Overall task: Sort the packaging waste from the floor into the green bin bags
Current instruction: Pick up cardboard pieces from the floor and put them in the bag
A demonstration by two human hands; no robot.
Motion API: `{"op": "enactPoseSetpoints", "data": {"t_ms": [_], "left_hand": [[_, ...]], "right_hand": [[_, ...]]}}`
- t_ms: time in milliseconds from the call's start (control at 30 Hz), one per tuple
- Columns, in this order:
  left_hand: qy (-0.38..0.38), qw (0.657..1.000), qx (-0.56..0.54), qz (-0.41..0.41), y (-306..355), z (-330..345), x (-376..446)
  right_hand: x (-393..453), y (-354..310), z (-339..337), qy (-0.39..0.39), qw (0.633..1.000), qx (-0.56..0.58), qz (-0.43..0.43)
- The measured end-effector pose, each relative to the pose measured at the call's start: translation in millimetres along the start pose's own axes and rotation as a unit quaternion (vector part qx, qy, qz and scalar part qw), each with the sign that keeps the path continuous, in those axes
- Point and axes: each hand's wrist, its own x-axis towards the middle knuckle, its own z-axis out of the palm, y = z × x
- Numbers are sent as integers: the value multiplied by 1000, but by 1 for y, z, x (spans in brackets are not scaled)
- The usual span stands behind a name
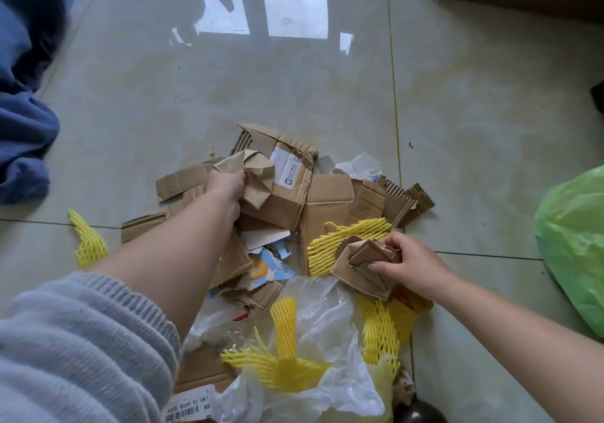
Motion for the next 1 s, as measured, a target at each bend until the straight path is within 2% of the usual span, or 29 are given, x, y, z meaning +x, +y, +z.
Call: {"op": "enactPoseSetpoints", "data": {"t_ms": [67, 167, 267, 400, 633, 767, 1000], "left_hand": [[3, 1000, -10, -5, -6, 0, 11], [-9, 999, -40, 2, 3, -1, -16], [-19, 996, -81, 16, 8, -3, -32], [-37, 992, -120, 11, 13, -19, -48], [-61, 990, -127, -1, 26, -43, -91], [-80, 986, -129, 62, 43, -51, -134], [-119, 966, -32, 226, 68, -30, -235]], "right_hand": [[0, 0, -2, -6, 1000, 21, 4], [0, 1, -8, -4, 997, 79, 11], [-3, -1, -18, 23, 983, 182, 18], [-9, -4, -29, 74, 942, 325, 28], [-35, -26, -38, 113, 840, 530, 32], [-66, -43, -52, 119, 823, 554, 34], [-143, -46, -108, 181, 773, 608, -7]]}}
